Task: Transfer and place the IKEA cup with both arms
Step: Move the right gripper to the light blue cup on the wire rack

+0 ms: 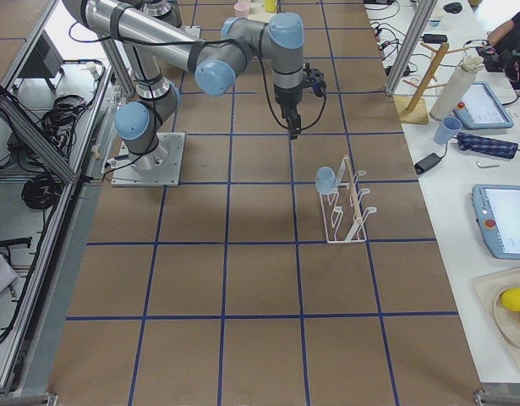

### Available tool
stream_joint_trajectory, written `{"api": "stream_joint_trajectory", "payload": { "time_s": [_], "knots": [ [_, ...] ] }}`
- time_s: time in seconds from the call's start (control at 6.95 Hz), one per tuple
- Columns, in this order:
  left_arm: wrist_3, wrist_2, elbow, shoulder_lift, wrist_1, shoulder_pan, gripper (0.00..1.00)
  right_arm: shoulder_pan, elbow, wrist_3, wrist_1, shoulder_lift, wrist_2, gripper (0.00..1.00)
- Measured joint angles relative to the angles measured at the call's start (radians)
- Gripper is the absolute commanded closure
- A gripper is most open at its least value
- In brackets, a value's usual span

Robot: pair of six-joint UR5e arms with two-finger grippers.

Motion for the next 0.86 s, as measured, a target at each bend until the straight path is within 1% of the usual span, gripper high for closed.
{"api": "stream_joint_trajectory", "payload": {
  "time_s": [0.14,0.58,0.86],
  "knots": [
    [0.000,-0.002,0.000,0.000,0.001,0.000,0.00,-0.015,0.000,-0.057,-0.076,0.049,0.001,0.00],
    [-0.002,-0.004,0.000,-0.001,0.002,0.000,0.00,-0.030,-0.002,-0.118,-0.247,0.170,0.034,0.00],
    [-0.003,-0.005,0.001,-0.002,0.003,0.000,0.00,-0.032,-0.003,-0.133,-0.307,0.220,0.040,0.00]
  ]
}}
